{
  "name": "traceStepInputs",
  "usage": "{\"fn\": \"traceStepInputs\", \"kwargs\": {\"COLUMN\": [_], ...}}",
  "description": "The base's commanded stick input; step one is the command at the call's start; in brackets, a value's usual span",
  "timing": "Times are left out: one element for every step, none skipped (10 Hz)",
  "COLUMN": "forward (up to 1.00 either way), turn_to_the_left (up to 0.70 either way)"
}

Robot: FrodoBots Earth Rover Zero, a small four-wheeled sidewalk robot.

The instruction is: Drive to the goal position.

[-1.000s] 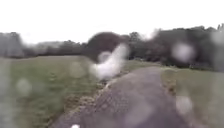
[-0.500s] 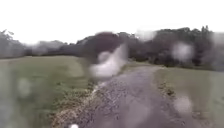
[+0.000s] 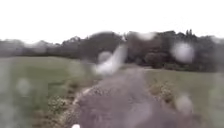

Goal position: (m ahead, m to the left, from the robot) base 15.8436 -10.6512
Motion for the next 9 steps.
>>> {"fn": "traceStepInputs", "kwargs": {"forward": [0.85,0.85,0.85,0.85,0.85,0.85,0.85,0.85,0.85], "turn_to_the_left": [0.0,0.0,0.0,0.0,0.0,0.0,0.0,0.0,0.0]}}
